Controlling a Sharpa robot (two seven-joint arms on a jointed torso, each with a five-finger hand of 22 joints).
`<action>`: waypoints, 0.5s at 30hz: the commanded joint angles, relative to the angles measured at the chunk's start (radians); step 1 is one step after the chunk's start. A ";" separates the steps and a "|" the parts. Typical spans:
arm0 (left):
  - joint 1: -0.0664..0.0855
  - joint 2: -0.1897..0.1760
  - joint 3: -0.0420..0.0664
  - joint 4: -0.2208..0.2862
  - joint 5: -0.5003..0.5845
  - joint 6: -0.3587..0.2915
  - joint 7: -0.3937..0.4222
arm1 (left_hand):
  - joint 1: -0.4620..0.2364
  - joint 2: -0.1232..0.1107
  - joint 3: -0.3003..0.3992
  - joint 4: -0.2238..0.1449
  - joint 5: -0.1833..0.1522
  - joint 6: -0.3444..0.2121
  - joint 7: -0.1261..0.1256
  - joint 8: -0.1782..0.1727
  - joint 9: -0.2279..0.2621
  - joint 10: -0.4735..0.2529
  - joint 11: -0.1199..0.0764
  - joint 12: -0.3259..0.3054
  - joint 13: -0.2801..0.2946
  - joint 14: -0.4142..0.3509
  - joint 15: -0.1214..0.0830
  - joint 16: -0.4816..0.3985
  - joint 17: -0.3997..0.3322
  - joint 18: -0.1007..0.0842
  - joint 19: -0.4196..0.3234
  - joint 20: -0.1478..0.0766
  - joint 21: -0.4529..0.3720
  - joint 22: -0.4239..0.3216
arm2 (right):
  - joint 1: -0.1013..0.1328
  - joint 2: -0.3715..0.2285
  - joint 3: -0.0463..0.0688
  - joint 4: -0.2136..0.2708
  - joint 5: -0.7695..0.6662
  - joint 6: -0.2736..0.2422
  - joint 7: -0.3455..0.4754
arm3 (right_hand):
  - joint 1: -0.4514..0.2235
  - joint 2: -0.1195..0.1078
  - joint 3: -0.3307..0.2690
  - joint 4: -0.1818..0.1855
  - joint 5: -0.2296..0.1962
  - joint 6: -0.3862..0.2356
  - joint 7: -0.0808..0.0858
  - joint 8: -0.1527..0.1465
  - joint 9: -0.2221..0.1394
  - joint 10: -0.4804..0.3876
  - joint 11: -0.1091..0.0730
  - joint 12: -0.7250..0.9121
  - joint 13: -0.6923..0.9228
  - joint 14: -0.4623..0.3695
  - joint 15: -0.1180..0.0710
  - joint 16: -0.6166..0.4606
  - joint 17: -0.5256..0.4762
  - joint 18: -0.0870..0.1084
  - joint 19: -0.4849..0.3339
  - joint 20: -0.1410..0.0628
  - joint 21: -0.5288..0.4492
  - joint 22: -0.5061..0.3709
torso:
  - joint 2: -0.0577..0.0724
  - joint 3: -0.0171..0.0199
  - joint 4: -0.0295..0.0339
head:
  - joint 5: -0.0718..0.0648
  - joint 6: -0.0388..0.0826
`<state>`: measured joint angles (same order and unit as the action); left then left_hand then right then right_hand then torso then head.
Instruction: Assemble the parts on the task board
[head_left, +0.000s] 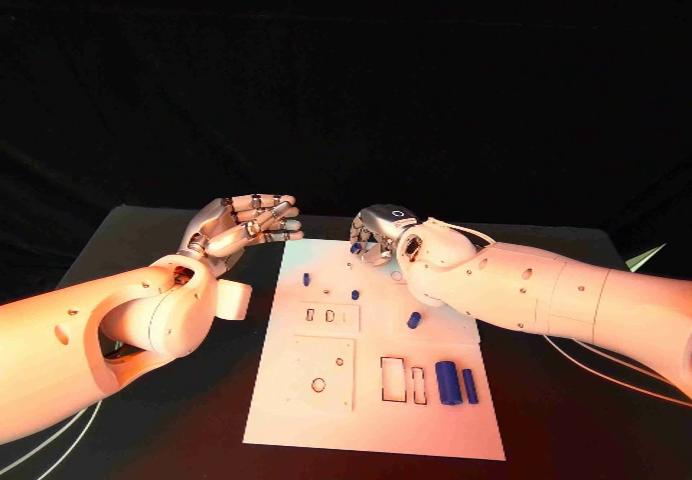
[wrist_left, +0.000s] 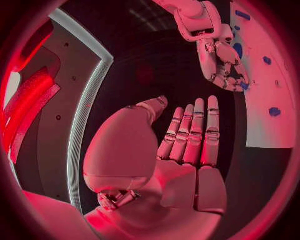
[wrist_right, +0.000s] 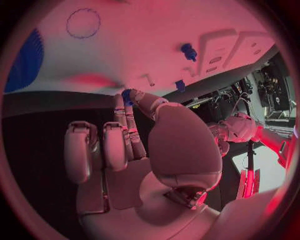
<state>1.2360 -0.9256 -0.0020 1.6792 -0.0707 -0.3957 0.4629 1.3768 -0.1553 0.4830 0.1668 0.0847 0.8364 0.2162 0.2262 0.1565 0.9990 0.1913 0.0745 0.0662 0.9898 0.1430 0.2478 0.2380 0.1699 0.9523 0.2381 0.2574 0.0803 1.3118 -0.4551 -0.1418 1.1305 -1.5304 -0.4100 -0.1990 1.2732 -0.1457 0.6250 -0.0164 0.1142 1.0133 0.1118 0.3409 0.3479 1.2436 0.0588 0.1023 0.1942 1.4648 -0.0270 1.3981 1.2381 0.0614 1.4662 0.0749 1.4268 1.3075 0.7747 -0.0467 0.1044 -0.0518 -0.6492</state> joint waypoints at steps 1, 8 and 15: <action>0.002 0.002 0.001 0.003 0.003 0.022 0.004 | 0.002 -0.003 -0.004 -0.001 -0.004 -0.007 0.038 -0.005 -0.001 -0.002 0.003 -0.004 0.000 0.007 -0.002 0.003 0.001 0.014 0.008 0.002 0.007 0.001 | -0.002 0.003 -0.001 -0.005 -0.016 0.012 -0.006 | -0.005 0.011 0.003 0.000 0.003 0.000 0.000 0.013 0.157 0.004 -0.007 -0.002 0.001 0.046 0.000 0.006 -0.001 -0.012 0.015 -0.001 -0.006 0.046 | 0.000 0.0001 0.0006 | 0.001 0.001; 0.003 0.001 0.001 0.003 0.003 0.024 0.003 | 0.004 -0.002 -0.004 -0.002 -0.004 -0.008 0.037 -0.005 -0.001 -0.001 0.003 -0.005 0.000 0.006 -0.002 0.002 0.004 0.013 0.009 0.001 0.007 0.001 | -0.004 0.007 -0.002 -0.009 -0.016 0.019 -0.001 | -0.015 -0.002 0.004 0.000 -0.001 -0.019 0.008 0.001 0.158 -0.015 0.000 -0.014 0.001 0.044 0.006 0.004 -0.005 -0.010 0.010 0.004 -0.014 0.038 | 0.000 0.0001 -0.0007 | 0.004 -0.001; 0.003 0.000 0.001 0.003 0.003 0.025 0.002 | 0.004 -0.002 -0.004 -0.002 -0.004 -0.008 0.037 -0.005 -0.001 -0.001 0.003 -0.005 0.000 0.006 -0.002 0.002 0.004 0.013 0.009 0.001 0.007 0.001 | -0.004 0.001 -0.002 -0.007 -0.015 0.016 -0.009 | -0.045 -0.069 -0.015 0.008 -0.043 -0.136 0.032 -0.092 0.131 -0.100 0.024 -0.033 -0.003 0.028 0.026 -0.025 -0.059 0.010 -0.027 0.023 -0.084 -0.050 | 0.000 0.0003 -0.0014 | 0.003 -0.001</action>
<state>1.2371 -0.9265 -0.0020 1.6794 -0.0703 -0.3908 0.4609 1.3768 -0.1553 0.4830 0.1668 0.0847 0.8326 0.2124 0.2263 0.1566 0.9990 0.1913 0.0745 0.0662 0.9898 0.1430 0.2478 0.2407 0.1699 0.9523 0.2381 0.2574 0.0804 1.3081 -0.4520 -0.1438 1.1227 -1.5326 -0.4049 -0.2013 1.2263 -0.1915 0.6155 -0.0066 0.0782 0.8892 0.1425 0.2593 0.4865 1.1505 0.0804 0.0674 0.1905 1.4663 -0.0069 1.3773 1.1864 0.0614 1.4463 0.0991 1.3519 1.2676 0.7750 -0.0465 0.1033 -0.0485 -0.6503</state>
